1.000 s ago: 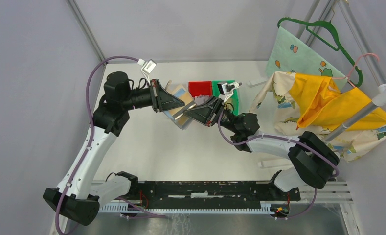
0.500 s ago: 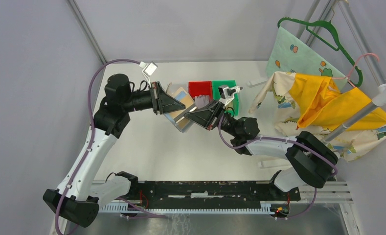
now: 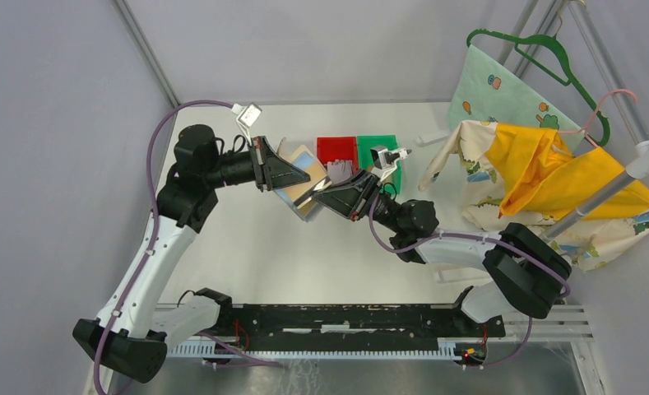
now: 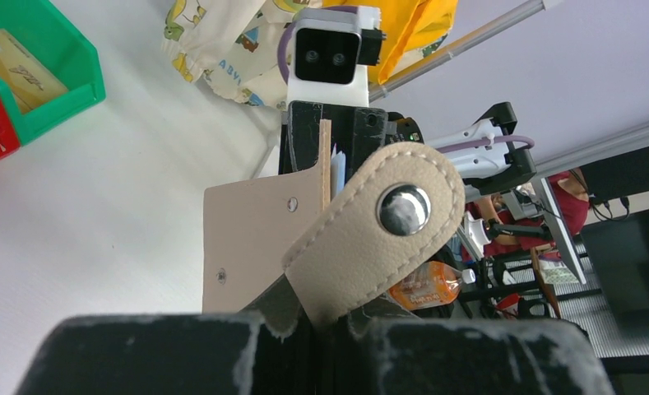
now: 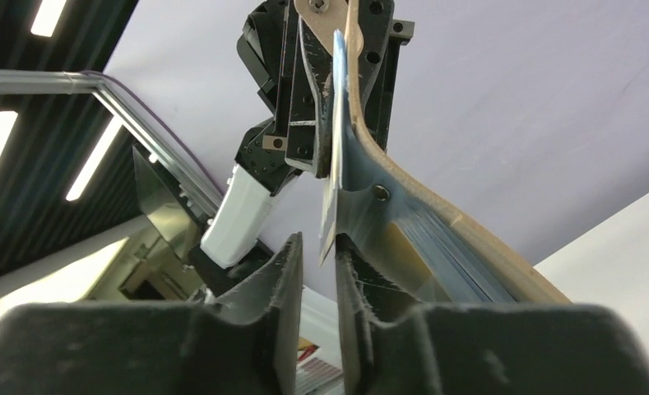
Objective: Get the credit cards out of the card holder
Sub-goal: Remove the credit card from the card holder.
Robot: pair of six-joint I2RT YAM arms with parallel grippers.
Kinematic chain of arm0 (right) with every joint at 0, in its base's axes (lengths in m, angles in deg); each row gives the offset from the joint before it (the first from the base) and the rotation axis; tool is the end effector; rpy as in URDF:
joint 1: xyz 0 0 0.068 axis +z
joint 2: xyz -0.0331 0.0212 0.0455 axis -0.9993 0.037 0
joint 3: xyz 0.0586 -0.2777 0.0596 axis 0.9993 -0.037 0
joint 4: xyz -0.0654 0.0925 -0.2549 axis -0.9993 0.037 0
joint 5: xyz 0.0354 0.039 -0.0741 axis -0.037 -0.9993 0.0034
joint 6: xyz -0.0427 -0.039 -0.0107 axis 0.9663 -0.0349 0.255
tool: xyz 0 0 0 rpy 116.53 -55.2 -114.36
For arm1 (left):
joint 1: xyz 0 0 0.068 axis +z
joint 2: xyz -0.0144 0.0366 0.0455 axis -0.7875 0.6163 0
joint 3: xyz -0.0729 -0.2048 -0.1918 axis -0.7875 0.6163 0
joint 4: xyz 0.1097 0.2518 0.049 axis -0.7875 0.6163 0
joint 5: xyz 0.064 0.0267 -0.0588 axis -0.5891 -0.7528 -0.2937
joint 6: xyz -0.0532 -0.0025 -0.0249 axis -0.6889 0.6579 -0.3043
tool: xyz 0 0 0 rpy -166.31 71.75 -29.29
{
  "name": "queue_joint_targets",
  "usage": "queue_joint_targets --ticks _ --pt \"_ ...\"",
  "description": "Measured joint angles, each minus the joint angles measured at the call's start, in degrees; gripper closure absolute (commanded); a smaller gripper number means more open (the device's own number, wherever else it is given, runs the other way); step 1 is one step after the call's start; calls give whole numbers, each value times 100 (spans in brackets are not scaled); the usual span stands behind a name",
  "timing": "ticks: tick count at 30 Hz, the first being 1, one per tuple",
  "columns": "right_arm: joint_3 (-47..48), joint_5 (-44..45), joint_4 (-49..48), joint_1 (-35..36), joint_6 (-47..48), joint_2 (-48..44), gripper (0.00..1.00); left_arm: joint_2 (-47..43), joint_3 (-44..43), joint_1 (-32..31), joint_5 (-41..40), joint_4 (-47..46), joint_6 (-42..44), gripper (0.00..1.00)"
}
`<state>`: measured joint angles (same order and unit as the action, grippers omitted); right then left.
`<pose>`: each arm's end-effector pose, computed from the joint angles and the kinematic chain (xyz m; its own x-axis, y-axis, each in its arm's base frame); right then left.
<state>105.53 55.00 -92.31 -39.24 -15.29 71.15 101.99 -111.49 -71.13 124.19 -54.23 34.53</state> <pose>0.1854 0.2328 0.3016 -0.7366 0.5228 -0.4291 -0.6327 -0.3086 0.7102 0.2040 -0.1069 0.4313 -0.7415 -0.1708 -0.6489 0.5987 0.2682 -0.7548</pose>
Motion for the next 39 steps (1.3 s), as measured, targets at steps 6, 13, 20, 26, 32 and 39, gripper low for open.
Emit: queue_joint_targets --ticks 6,13,20,26,32,39 --pt "11 87 -13 0 39 -9 76 -26 15 37 -15 4 2 98" --pt "76 131 -20 0 -52 28 98 -55 15 37 -13 42 9 98" --pt "66 122 -39 2 -114 109 100 -90 0 48 -17 249 225 98" --pt "-577 9 -57 -70 -114 -223 100 0 -442 118 -162 828 793 98" --pt "-1261 -264 260 -599 0 -1182 100 83 -839 284 -302 1224 1381 98" --pt "-269 -684 4610 -1606 2393 -2570 100 472 -1231 568 -374 2103 2258 98"
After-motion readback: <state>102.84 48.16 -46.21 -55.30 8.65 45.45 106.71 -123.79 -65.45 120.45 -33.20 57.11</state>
